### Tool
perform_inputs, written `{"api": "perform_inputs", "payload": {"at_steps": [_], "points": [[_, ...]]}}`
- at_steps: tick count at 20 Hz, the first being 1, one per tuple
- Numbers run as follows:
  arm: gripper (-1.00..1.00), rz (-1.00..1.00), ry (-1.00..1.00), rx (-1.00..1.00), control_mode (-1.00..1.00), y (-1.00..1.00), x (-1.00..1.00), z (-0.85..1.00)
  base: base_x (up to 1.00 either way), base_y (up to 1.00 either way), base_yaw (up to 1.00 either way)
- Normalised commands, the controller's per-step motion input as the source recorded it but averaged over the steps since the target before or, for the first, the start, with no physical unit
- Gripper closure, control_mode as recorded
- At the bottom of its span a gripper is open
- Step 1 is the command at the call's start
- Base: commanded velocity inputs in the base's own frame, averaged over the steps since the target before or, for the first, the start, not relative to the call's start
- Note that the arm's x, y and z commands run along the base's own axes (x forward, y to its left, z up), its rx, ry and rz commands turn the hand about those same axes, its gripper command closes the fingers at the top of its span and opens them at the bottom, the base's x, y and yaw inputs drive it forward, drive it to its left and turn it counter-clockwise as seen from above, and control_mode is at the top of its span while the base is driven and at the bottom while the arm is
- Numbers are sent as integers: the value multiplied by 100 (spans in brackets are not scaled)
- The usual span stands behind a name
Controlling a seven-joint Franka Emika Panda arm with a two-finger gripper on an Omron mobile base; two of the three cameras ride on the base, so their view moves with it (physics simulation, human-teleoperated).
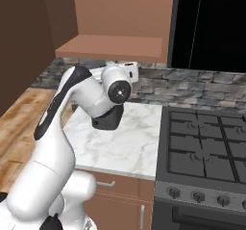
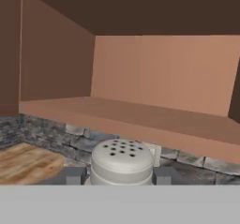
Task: Retrieve the shaker from the cabinet and place it next the steak on a plate on the dining table.
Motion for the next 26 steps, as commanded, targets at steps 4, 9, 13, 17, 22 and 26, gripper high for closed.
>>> {"api": "perform_inputs", "payload": {"at_steps": [4,9,13,17,22,26], "points": [[100,20,0,1,-100,14,-98,-15,0,0,0],[100,18,0,5,-100,5,-75,-14,0,0,0],[100,10,0,8,-100,18,-96,0,0,0,0],[100,-3,-3,20,-100,31,-100,-1,0,0,0],[100,-9,-9,12,-100,39,-100,-2,0,0,0],[100,-6,-15,11,-100,47,-100,0,0,0,0]]}}
